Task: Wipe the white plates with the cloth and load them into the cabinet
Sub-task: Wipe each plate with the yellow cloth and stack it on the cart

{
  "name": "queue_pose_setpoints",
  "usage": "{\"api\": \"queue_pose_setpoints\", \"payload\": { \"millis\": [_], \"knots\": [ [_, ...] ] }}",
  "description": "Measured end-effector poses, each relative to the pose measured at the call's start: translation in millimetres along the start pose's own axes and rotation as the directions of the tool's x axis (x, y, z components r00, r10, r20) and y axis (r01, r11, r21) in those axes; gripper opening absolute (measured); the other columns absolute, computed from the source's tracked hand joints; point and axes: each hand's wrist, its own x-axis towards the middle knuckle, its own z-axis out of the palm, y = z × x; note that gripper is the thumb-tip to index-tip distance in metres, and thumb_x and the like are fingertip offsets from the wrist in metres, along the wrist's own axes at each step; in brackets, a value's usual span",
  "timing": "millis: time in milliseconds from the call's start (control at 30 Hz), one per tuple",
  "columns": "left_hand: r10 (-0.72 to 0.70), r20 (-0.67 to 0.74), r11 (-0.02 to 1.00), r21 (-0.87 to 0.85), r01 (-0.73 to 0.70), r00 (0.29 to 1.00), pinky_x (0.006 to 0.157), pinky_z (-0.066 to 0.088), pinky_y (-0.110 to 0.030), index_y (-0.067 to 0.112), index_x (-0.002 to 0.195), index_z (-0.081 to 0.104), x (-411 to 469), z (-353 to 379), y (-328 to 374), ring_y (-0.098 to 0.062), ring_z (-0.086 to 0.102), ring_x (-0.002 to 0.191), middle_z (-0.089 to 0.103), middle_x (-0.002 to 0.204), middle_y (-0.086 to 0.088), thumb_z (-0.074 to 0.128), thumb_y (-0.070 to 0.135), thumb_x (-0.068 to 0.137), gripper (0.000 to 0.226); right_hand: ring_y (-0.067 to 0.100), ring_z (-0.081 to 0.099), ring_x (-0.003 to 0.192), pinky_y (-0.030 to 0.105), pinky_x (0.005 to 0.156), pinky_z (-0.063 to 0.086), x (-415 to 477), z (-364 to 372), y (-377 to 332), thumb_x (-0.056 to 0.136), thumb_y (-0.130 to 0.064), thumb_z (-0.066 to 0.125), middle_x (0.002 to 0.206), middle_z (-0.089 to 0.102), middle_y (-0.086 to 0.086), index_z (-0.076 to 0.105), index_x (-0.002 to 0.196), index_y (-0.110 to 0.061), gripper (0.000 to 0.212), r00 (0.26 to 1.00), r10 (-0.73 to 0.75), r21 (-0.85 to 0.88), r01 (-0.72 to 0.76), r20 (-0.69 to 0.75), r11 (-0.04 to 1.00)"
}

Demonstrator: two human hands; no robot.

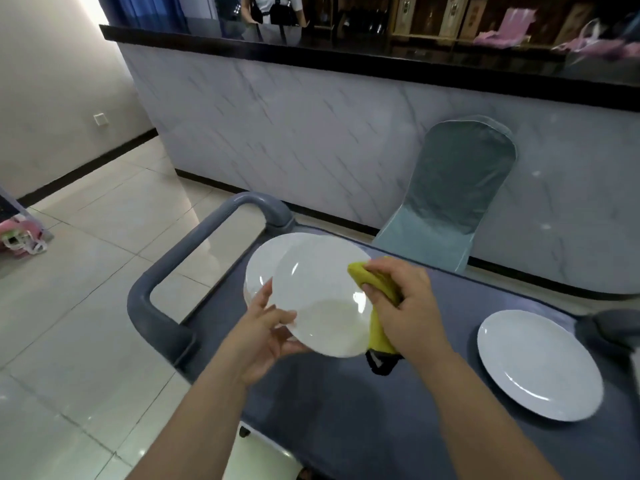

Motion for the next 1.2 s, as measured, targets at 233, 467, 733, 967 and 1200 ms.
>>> {"api": "queue_pose_setpoints", "payload": {
  "millis": [233,467,733,967,1200],
  "knots": [
    [-0.001,0.205,0.999,-0.051,0.012,0.979,0.068,0.058,-0.050,0.037,0.133,0.055,19,47,-36,-0.035,0.068,0.102,0.068,0.121,-0.011,0.048,-0.012,0.086,0.068,0.019,0.031,0.120,0.030,0.105,0.028,-44,6,19,0.090,-0.042,0.052,0.148,0.032,-0.029,0.048,0.134,-0.044,0.044,0.961,0.034,-0.368,0.072,0.275,0.927],
    [-0.092,0.307,0.995,0.069,0.074,0.947,0.072,0.058,-0.052,0.029,0.129,0.060,37,62,-48,-0.029,0.064,0.104,0.068,0.119,-0.003,0.043,-0.018,0.083,0.069,0.043,0.054,0.087,0.050,0.082,0.046,-38,-67,66,0.086,-0.007,0.065,0.132,0.060,0.003,0.072,0.113,-0.016,0.030,1.000,-0.007,-0.616,-0.002,-0.013,0.788],
    [-0.034,0.483,0.992,0.120,-0.028,0.875,0.077,0.058,-0.055,0.036,0.123,0.064,60,61,-21,-0.029,0.067,0.105,0.066,0.124,-0.005,0.063,-0.007,0.073,0.067,0.030,0.049,0.103,0.042,0.090,0.040,-30,6,31,0.092,-0.028,0.049,0.143,0.049,-0.006,0.064,0.124,-0.025,0.035,0.991,-0.109,-0.481,0.135,0.081,0.866],
    [-0.154,0.500,0.978,0.203,0.058,0.852,0.068,0.057,-0.043,0.032,0.128,0.061,70,49,-30,-0.022,0.069,0.098,0.068,0.120,0.000,0.056,-0.015,0.078,0.069,0.040,0.052,0.091,0.054,0.082,0.045,-56,-56,69,0.088,-0.013,0.057,0.133,0.057,0.005,0.072,0.112,-0.014,0.028,0.991,-0.007,-0.638,-0.080,-0.133,0.765],
    [-0.161,0.635,0.962,0.272,-0.023,0.756,0.074,0.057,-0.044,0.036,0.132,0.057,72,59,-28,-0.029,0.064,0.111,0.062,0.129,-0.004,0.066,-0.003,0.073,0.072,0.031,0.046,0.113,0.040,0.099,0.034,-45,15,38,0.090,-0.021,0.051,0.145,0.046,-0.007,0.058,0.123,-0.028,0.034,0.992,0.001,-0.501,-0.066,-0.129,0.863]
  ]
}}
